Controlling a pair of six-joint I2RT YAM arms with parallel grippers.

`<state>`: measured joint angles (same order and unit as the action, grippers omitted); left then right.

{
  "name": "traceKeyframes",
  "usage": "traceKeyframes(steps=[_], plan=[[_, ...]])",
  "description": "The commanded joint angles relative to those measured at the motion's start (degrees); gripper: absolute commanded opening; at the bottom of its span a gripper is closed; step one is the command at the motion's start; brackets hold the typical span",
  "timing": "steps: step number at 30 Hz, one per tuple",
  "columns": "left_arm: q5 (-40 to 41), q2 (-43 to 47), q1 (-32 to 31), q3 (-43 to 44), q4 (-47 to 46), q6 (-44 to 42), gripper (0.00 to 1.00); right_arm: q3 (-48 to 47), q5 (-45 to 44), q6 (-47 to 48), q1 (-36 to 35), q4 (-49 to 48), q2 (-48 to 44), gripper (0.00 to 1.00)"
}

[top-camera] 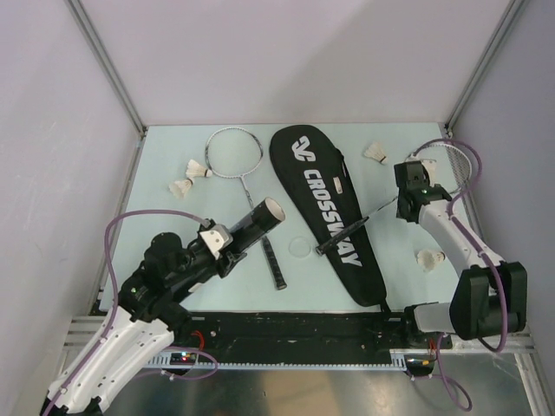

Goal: Pack up the badminton gear

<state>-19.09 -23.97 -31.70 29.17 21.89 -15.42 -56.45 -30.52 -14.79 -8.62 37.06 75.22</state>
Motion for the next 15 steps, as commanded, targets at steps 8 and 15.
traceKeyframes(steps=[8,15], plan=[[-1.1,-3.6,-0.3,3.6,-5.1,1.4,0.33,0.1,0.7,18.6,-0.8,9.3,7.5,0.57],[-0.6,-4.2,-0.4,3.1,-5.2,1.8,0.33,0.4,-0.8,17.8,-5.2,9.7,9.6,0.66]])
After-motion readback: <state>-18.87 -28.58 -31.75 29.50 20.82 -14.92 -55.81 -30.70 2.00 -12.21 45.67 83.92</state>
